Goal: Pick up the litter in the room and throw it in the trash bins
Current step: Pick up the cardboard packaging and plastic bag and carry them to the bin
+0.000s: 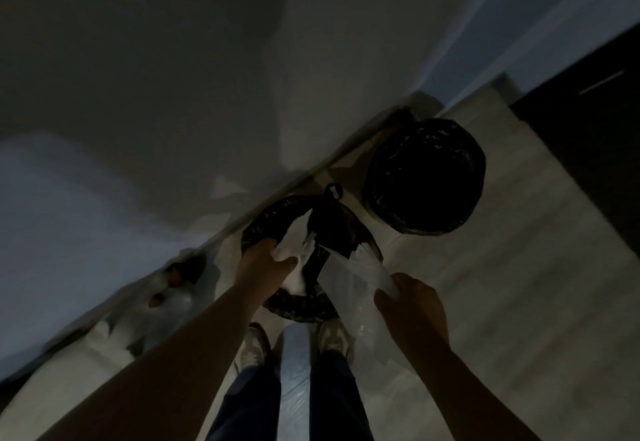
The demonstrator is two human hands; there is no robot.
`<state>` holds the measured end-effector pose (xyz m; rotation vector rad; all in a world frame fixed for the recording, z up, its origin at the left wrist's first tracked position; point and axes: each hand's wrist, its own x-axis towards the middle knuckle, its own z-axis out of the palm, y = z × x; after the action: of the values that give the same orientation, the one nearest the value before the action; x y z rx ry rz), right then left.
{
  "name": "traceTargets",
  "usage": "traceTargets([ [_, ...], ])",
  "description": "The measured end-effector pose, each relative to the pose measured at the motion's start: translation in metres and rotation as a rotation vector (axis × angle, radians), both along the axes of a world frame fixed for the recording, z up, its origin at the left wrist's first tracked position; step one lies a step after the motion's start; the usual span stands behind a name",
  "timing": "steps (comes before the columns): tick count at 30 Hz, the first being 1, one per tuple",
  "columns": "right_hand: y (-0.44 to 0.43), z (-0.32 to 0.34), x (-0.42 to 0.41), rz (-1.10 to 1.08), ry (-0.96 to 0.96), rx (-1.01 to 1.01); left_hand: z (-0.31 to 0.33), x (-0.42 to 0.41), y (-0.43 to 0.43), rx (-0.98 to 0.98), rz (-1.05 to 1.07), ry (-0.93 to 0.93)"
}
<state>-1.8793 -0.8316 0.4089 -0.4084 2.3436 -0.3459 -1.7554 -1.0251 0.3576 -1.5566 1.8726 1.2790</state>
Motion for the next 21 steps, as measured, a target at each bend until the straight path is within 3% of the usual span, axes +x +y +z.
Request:
traceTargets([
  [8,-0.008,-0.021,-0.001,-0.007,-0.023,0.013,-0.012,0.017,0.0,-0.002,-0.027,-0.041],
  [14,-0.041,-0.032,-0.004,0.151,-0.011,0.101,-0.012,0.041,-0.004,-0.007,-0.227,-0.088],
  [21,-0.087,-0.051,0.002,0.146,-0.219,0.093,-0.015,0.065,-0.004,-0.021,-0.266,-0.078],
])
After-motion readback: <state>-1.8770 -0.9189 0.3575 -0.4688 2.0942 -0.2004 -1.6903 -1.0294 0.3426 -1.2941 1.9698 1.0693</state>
